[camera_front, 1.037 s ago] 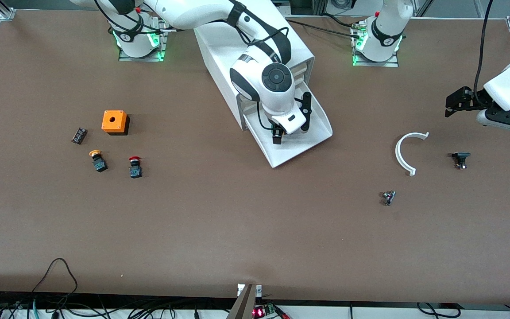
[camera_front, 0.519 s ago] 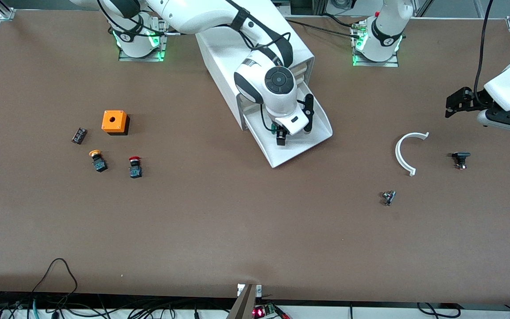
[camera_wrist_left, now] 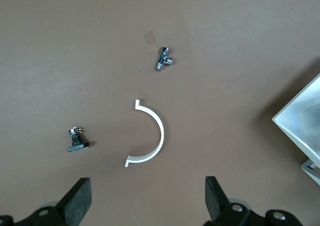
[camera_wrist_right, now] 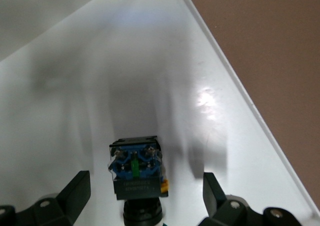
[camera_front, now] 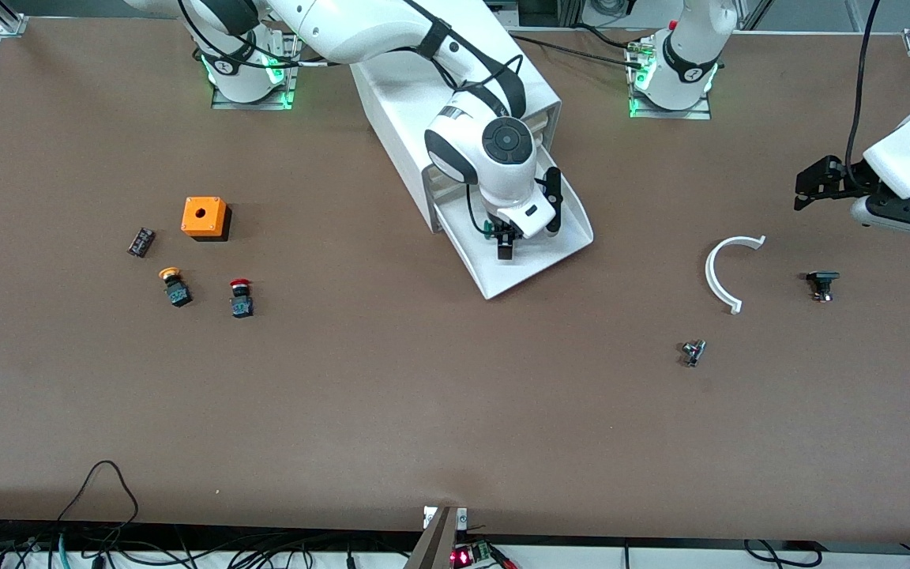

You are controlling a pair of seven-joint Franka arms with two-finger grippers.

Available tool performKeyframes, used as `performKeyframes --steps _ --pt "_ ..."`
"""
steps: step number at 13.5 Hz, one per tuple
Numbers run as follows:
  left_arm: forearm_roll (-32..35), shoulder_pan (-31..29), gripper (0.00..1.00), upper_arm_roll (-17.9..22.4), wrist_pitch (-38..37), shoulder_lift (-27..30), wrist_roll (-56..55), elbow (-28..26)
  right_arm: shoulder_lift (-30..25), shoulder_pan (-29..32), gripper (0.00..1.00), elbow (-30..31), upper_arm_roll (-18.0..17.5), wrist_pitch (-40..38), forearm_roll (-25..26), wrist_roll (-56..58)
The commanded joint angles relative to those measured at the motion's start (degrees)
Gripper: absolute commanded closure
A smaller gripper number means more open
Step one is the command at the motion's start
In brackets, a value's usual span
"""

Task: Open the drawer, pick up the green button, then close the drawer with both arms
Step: 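Lift the green button out with the right gripper while the left gripper approaches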

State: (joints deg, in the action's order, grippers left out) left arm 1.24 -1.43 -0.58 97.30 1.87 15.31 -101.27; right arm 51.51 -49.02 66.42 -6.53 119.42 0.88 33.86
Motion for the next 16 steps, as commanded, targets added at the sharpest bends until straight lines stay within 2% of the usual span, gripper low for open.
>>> performKeyframes --steps 1,2,5,7,9,13,16 --pt "1.05 -0.07 0.0 0.05 0.08 -0.29 0.42 0.64 1.32 -0.99 0.09 -2.26 0.56 -0.06 0.7 0.59" --pt "1.05 -0.07 0.0 0.05 0.08 -0.29 0.42 0.64 1.32 -1.08 0.16 -2.26 0.64 0.02 0.62 0.42" --pt "0.96 -0.07 0.0 0.05 0.08 -0.38 0.34 0.64 1.23 -1.25 0.48 -2.26 0.64 -0.15 0.7 0.24" --pt "0.96 -0.07 0.0 0.05 0.17 -0.46 0.34 0.72 1.23 -1.52 0.63 -2.26 0.99 -0.06 0.88 0.5" --pt "0.87 -0.07 0.0 -0.04 0.35 -0.55 0.08 0.72 1.14 -2.04 0.71 -2.26 1.43 -0.06 0.88 0.59" --pt "0.87 -0.07 0.0 0.05 0.79 -0.73 -0.1 0.72 -0.61 -2.05 0.79 -2.35 1.87 -0.67 1.23 0.86" --pt "0.87 0.11 0.0 -0.04 3.85 -2.04 -0.54 0.64 -6.66 -0.91 0.82 -2.18 2.66 -1.9 1.14 0.77"
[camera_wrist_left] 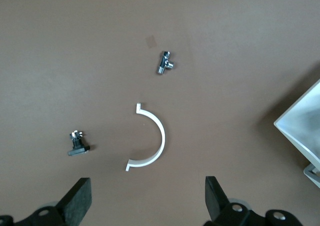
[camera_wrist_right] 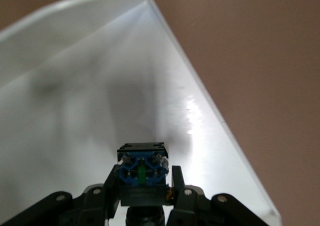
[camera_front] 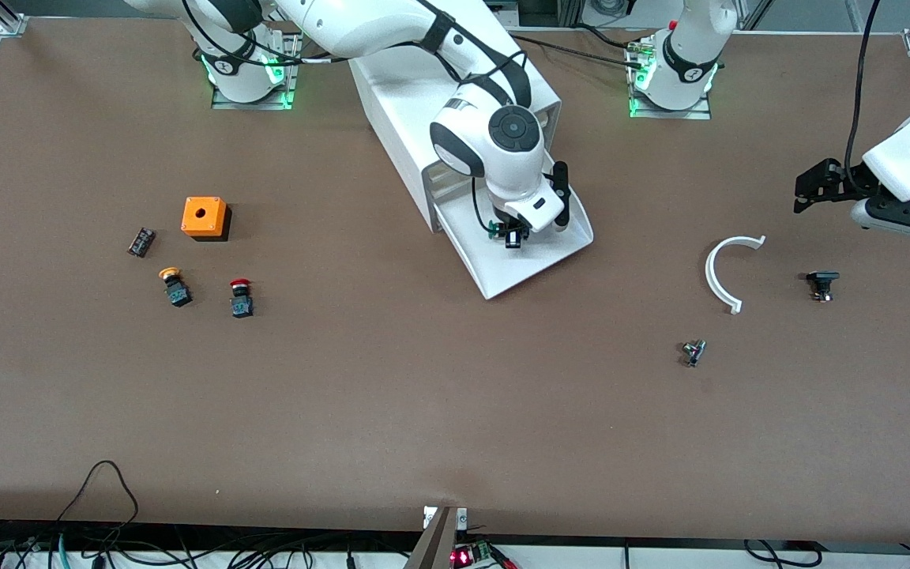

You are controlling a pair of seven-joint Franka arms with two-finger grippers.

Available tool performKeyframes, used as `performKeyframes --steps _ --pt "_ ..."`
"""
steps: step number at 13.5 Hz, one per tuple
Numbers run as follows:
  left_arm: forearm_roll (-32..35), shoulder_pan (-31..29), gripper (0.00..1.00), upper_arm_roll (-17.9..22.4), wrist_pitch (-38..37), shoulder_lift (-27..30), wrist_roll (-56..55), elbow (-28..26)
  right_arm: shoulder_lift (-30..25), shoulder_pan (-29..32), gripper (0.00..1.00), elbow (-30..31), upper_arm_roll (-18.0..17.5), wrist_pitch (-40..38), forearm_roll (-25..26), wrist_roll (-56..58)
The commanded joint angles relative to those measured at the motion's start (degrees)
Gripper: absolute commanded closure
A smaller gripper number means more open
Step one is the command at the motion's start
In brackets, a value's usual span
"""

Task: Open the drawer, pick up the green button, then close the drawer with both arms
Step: 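Lift the green button out with the right gripper while the left gripper approaches, then push the drawer shut with the left gripper while the right gripper carries the button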

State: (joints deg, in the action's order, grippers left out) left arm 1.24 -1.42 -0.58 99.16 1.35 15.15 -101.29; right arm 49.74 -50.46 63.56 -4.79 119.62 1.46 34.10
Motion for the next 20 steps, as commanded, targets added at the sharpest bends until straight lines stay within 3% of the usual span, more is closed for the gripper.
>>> performKeyframes --steps 1,5,9,15,17,20 --pt "0.87 0.54 0.0 -0.3 3.57 -2.75 -1.52 0.65 -6.39 1.67 0.82 0.69 0.92 -3.5 0.65 0.45" --pt "-0.87 4.05 0.0 -0.92 10.16 -9.85 -14.15 -0.49 -10.97 8.69 0.82 2.35 1.01 -3.96 0.21 -3.31" --pt "-4.67 7.12 0.0 -2.06 23.49 -18.73 -24.53 -4.79 -15.63 15.56 0.82 10.43 2.67 -1.68 0.12 -17.52" --pt "-4.75 20.47 0.0 -2.06 39.15 -31.83 -52.12 -6.02 -19.24 22.24 0.82 23.17 2.85 -1.84 0.47 -36.62" --pt "-4.75 22.86 0.0 -2.32 40.49 -33.96 -58.9 -6.03 -19.68 24.61 0.8 27.13 2.86 -1.84 0.73 -39.53" --pt "-4.84 23.13 0.0 -6.44 40.49 -33.17 -61.29 -8.74 -19.68 29.45 0.78 33.27 2.94 2.44 0.82 -41.39"
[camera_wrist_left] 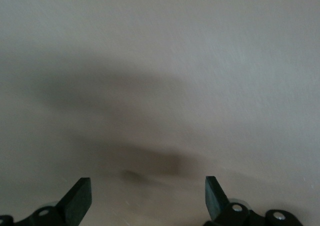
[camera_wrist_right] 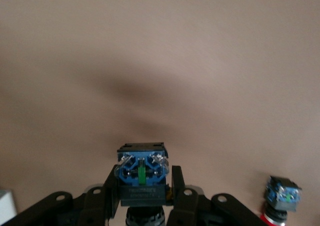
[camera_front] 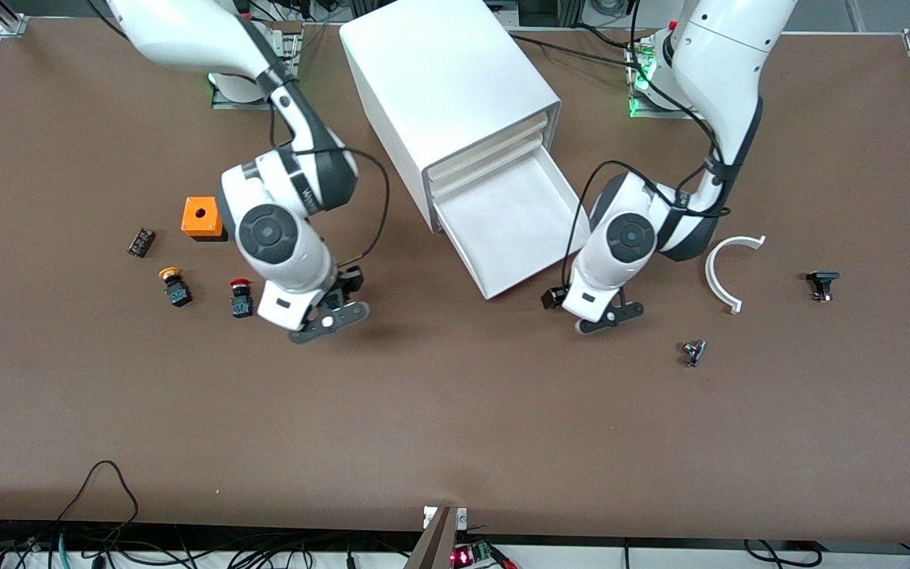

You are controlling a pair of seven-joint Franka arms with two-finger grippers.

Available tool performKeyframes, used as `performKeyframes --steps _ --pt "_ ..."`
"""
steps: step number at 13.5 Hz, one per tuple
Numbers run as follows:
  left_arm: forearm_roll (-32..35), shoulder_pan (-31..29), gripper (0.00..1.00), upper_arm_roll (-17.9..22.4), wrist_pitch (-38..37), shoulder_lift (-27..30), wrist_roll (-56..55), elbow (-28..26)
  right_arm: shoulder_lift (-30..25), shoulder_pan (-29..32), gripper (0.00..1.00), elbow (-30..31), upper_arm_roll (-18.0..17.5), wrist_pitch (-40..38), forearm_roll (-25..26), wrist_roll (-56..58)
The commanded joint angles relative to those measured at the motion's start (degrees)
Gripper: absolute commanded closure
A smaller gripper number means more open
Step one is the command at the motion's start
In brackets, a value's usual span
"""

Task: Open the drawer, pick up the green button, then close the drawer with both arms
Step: 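Push the drawer shut with the left gripper while the right gripper carries the button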

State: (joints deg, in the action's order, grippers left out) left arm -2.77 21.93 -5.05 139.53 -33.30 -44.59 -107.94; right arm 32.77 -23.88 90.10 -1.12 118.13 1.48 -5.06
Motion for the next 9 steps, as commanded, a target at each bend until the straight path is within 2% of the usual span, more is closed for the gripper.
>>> performKeyframes --steps 1,4,8,9 --pt "-1.36 -0.22 0.0 -3.38 0.22 1.74 -2.24 -3.32 -3.32 3.74 0.78 10.24 -0.72 7.26 0.81 -3.88" --pt "-1.54 -0.31 0.0 -8.64 0.13 4.37 -3.57 -7.53 -5.61 4.19 0.78 20.62 -1.07 17.72 0.89 -10.38" --pt "-2.15 -0.48 0.0 -14.54 -0.92 6.14 -2.96 -11.93 -6.75 4.19 0.73 26.53 -1.34 24.07 1.24 -19.1" --pt "-2.15 -0.4 0.0 -16.03 -1.1 6.05 -2.87 -12.38 -6.76 4.1 0.52 26.71 -1.34 24.08 1.24 -19.28"
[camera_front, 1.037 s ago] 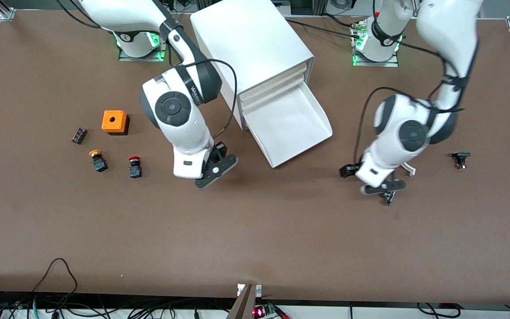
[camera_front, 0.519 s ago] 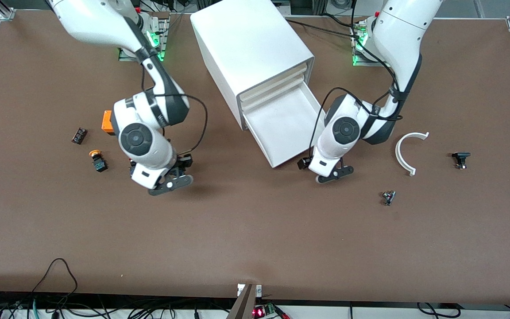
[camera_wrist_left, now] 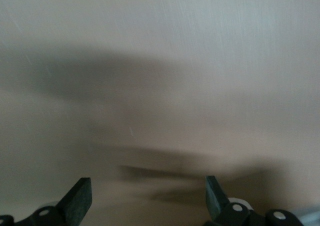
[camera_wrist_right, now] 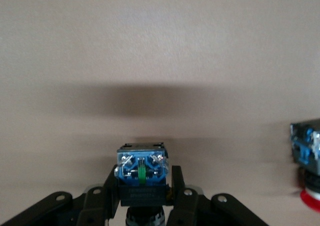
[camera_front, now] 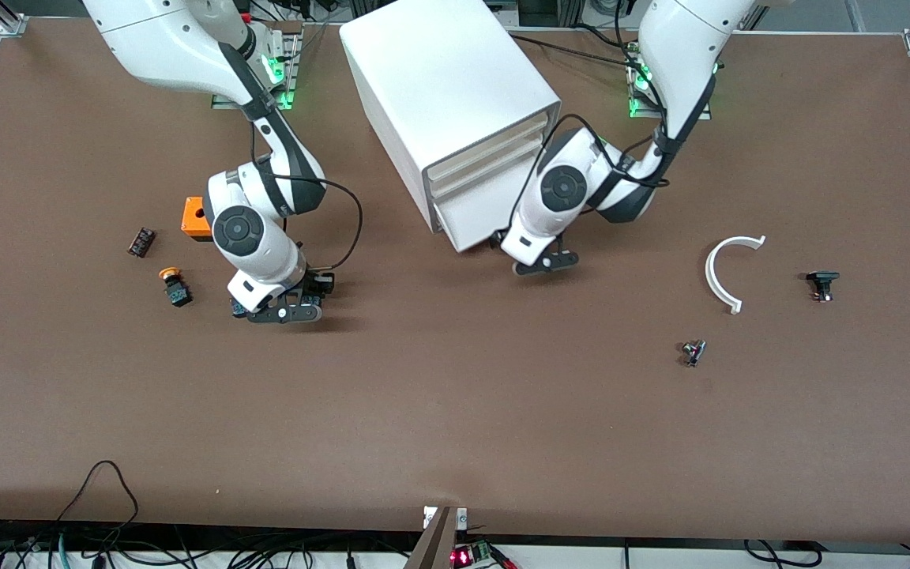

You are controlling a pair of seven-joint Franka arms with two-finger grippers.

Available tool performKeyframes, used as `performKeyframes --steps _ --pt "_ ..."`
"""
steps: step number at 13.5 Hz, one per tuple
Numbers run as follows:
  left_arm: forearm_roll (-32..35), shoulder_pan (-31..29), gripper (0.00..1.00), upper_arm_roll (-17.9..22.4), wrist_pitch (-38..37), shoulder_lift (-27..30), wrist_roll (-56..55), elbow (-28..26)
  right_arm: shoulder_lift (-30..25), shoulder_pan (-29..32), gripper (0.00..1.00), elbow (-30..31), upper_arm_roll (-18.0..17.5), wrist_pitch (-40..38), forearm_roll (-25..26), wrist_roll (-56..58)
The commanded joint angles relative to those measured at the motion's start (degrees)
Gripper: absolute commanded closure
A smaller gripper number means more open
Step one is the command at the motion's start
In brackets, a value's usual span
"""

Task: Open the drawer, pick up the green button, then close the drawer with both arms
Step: 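Push the drawer shut with the left gripper while the right gripper carries the button, then place the green button beside the red button with the right gripper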

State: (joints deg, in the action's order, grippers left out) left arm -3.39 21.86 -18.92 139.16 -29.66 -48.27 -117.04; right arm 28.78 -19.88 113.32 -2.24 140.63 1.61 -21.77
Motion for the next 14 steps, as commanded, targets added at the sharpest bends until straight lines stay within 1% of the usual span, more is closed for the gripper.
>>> performKeyframes --steps 1,3,5,8,9,11,12,13,14 --pt "-1.53 -0.33 0.0 -2.6 -1.26 2.41 0.81 -3.36 -2.94 0.19 0.01 3.4 -0.22 1.32 0.85 -2.57" --pt "-1.53 -0.33 0.0 -3.31 -1.79 2.5 0.81 -3.37 -4.25 0.28 0.0 2.0 -0.05 -0.43 0.5 -2.48" --pt "-1.53 -0.33 0.0 -4.8 -2.14 2.85 0.81 -3.37 -5.84 0.36 0.0 -1.59 0.22 -5.43 0.59 -6.07" --pt "-1.45 -1.12 0.0 -4.72 -1.79 4.51 1.16 -2.76 -8.12 0.54 0.0 -11.16 0.31 -19.03 0.41 -6.62" --pt "-1.45 -3.3 0.0 -4.46 -1.62 6.78 1.16 -2.66 -8.39 0.54 0.0 -15.11 0.31 -23.95 0.41 -6.62" --pt "-1.27 -9.88 0.0 -4.19 -1.44 12.05 1.16 -2.49 -8.39 1.59 0.0 -22.59 0.31 -33.45 0.32 -6.35" --pt "-1.27 -13.04 0.0 -3.93 -1.44 15.3 1.16 -2.23 -8.31 2.12 0.0 -25.4 0.39 -35.84 0.24 -6.35" --pt "-0.92 -15.69 0.0 -3.93 -1.18 16.37 1.16 -2.14 -8.31 2.91 0.0 -28.04 0.39 -38.13 0.32 -6.27" --pt "-0.66 -16.84 0.0 -2.54 -1.61 17.78 1.25 -0.57 -8.31 3.7 0.0 -30.85 0.39 -40.5 0.32 -6.26"
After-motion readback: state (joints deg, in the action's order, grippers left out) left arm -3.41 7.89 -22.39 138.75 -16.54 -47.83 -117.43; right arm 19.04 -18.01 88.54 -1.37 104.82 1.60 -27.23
